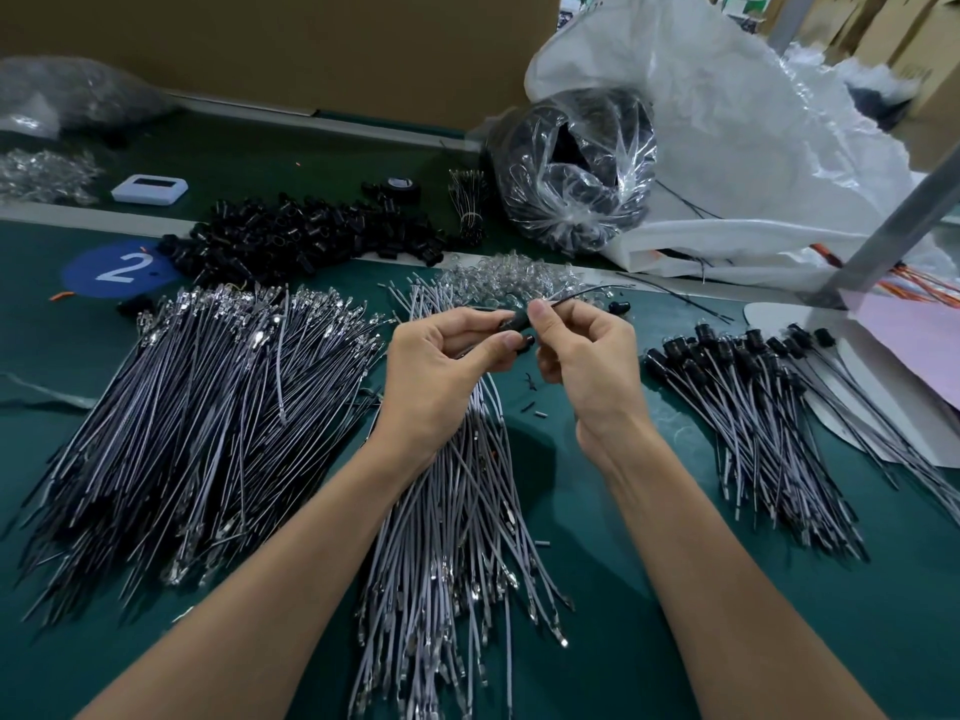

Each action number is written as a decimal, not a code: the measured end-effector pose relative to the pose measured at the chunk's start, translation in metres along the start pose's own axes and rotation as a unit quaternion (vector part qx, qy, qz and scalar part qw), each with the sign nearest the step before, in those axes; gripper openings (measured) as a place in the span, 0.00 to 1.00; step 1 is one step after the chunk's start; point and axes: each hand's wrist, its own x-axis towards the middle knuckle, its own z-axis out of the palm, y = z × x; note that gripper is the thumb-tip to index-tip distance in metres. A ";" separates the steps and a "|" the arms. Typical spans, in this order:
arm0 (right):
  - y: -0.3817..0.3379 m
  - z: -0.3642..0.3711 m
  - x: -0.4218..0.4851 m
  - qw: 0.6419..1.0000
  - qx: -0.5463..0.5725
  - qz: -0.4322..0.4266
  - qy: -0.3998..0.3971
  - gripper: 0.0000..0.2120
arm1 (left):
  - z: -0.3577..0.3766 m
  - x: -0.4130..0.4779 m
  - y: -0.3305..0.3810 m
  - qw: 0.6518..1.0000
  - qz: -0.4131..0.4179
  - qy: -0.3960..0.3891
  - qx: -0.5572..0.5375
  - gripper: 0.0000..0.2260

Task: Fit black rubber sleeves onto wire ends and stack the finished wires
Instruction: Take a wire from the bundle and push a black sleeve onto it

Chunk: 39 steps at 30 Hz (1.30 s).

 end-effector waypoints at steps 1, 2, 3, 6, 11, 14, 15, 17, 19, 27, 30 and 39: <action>0.000 0.000 0.000 1.000 0.005 0.002 0.000 0.11 | 0.000 0.000 0.000 1.000 0.004 -0.002 0.004 0.09; 0.000 -0.001 0.000 1.000 0.010 0.003 0.002 0.11 | 0.000 -0.001 0.000 1.000 0.008 -0.003 0.008 0.09; -0.001 -0.001 0.000 1.000 0.016 0.005 0.004 0.10 | 0.000 -0.001 0.000 1.000 0.012 -0.005 0.013 0.10; -0.002 -0.002 0.000 0.999 0.036 0.015 0.009 0.10 | 0.000 -0.001 0.000 1.000 0.021 -0.006 0.019 0.10; -0.005 -0.005 0.001 0.999 0.040 0.026 -0.010 0.10 | -0.001 -0.001 0.000 0.999 0.029 -0.004 0.024 0.10; -0.006 -0.008 0.002 1.000 0.013 0.011 -0.022 0.11 | -0.001 0.000 0.000 0.999 0.032 0.000 0.033 0.12; -0.007 -0.008 0.001 1.000 0.003 0.005 -0.024 0.11 | -0.002 0.001 0.000 0.999 0.030 0.004 0.032 0.11; -0.009 -0.008 0.001 0.999 -0.018 -0.005 -0.026 0.10 | -0.003 0.003 0.000 0.999 0.020 0.013 0.022 0.11; -0.010 -0.009 0.001 0.998 -0.046 -0.012 -0.029 0.09 | -0.004 0.004 0.000 1.000 0.010 0.021 0.009 0.10; -0.012 -0.010 -0.001 0.998 0.012 0.015 -0.055 0.05 | -0.004 0.003 -0.001 1.000 0.004 0.004 -0.009 0.08; -0.013 -0.012 0.000 0.997 0.030 0.031 -0.065 0.05 | -0.004 0.002 0.000 1.000 0.002 -0.003 -0.008 0.09; -0.011 -0.012 0.001 0.992 0.072 0.061 -0.078 0.10 | -0.001 -0.001 -0.001 1.000 0.011 -0.004 -0.003 0.09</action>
